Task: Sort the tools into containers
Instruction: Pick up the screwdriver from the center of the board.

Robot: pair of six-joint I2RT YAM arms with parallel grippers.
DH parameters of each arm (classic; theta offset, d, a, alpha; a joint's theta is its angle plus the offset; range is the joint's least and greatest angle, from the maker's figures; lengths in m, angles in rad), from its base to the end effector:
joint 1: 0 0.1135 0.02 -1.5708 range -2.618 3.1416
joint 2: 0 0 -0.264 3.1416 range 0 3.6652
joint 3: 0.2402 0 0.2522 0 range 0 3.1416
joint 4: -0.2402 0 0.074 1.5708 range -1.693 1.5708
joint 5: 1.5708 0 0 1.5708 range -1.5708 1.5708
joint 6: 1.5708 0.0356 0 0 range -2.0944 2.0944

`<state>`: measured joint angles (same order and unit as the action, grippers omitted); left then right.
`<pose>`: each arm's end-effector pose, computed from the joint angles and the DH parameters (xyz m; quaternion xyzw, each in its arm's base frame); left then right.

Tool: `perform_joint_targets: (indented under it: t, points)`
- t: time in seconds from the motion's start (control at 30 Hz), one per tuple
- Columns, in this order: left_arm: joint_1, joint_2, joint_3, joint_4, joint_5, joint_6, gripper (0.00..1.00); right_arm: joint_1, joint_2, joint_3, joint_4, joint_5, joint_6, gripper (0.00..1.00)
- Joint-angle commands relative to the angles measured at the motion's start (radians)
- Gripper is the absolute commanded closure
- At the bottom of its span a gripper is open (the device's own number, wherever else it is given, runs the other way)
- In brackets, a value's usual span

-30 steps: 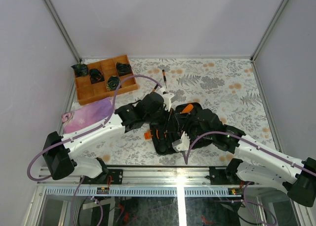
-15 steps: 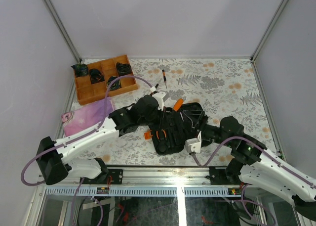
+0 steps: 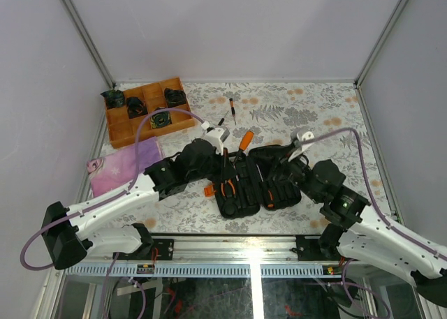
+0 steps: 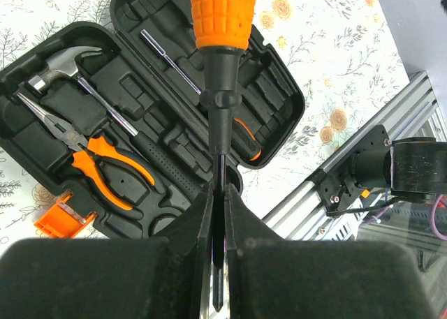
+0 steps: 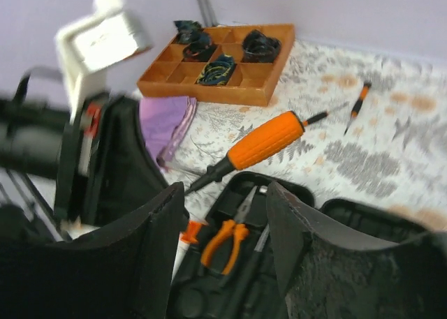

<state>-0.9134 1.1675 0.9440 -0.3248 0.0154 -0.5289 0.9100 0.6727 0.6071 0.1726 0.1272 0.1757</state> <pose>0.1597 -0.2078 0.3034 0.1703 0.8553 -0.3281 0.3630 0.1083 0.1319 0.3335 -0.1953 0.6395 0.3471 0.6576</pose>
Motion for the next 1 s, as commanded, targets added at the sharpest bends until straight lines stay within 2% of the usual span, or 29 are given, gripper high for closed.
perform_joint_targets:
  t: [0.0, 0.17, 0.3, 0.43, 0.67, 0.83, 0.97]
  points:
    - [0.005, -0.028, -0.028, 0.133, -0.031, -0.026, 1.00, 0.005, 0.085, 0.142, -0.110, 0.295, 0.519, 0.41]
    - [0.005, -0.036, -0.046, 0.169, -0.027, -0.042, 1.00, 0.006, 0.149, 0.150, -0.133, 0.341, 0.792, 0.40]
    - [0.004, -0.041, -0.054, 0.188, -0.026, -0.048, 1.00, 0.004, 0.203, 0.164, -0.156, 0.342, 0.895, 0.38]
    - [0.004, -0.040, -0.059, 0.205, -0.013, -0.052, 1.00, 0.004, 0.243, 0.145, -0.066, 0.292, 0.914, 0.38]
    - [0.005, -0.042, -0.072, 0.230, 0.021, -0.051, 1.00, 0.003, 0.304, 0.141, -0.010, 0.248, 0.942, 0.40]
    - [0.005, -0.054, -0.088, 0.257, 0.048, -0.048, 1.00, -0.007, 0.332, 0.138, 0.015, 0.237, 0.950, 0.44]
    - [0.005, -0.062, -0.100, 0.269, 0.066, -0.045, 1.00, -0.024, 0.349, 0.136, 0.042, 0.201, 0.950, 0.54]
